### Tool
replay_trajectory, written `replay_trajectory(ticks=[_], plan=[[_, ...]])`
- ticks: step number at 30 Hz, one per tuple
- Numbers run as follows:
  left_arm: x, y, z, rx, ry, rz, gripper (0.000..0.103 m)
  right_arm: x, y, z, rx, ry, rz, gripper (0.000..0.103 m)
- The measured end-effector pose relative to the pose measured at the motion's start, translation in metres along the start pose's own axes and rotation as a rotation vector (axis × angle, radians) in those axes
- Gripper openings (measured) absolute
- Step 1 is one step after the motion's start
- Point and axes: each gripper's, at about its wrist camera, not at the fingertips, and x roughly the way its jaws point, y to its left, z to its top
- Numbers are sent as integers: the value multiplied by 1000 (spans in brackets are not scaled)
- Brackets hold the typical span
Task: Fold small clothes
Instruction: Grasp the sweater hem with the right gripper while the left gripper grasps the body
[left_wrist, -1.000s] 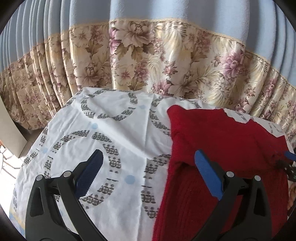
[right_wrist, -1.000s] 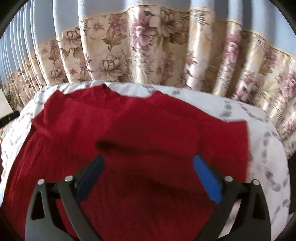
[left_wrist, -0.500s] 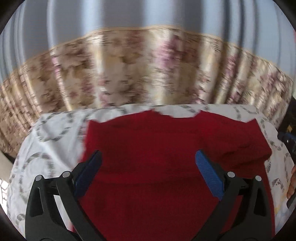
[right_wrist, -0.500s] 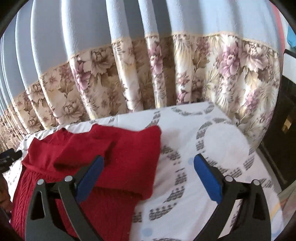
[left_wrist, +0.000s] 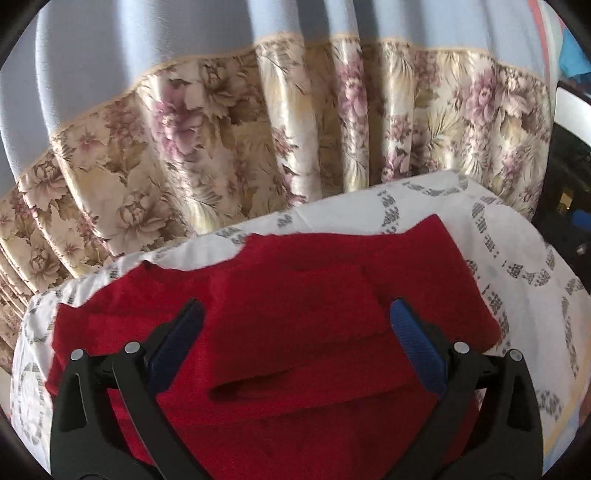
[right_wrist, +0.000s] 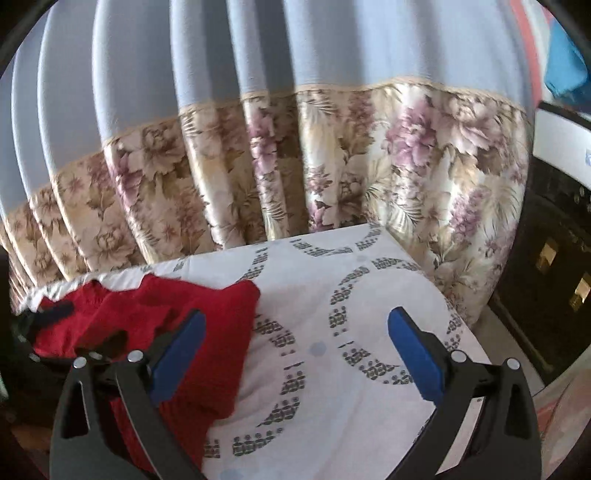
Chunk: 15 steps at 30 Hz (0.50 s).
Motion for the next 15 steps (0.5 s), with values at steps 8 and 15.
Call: replay_trajectory(ticks=[8, 15], plan=[[36, -11, -10, -37, 113, -17, 68, 5, -7, -1, 23, 11, 11, 99], [30, 11, -7, -99, 102, -52, 22, 8, -4, -5, 12, 24, 10, 99]])
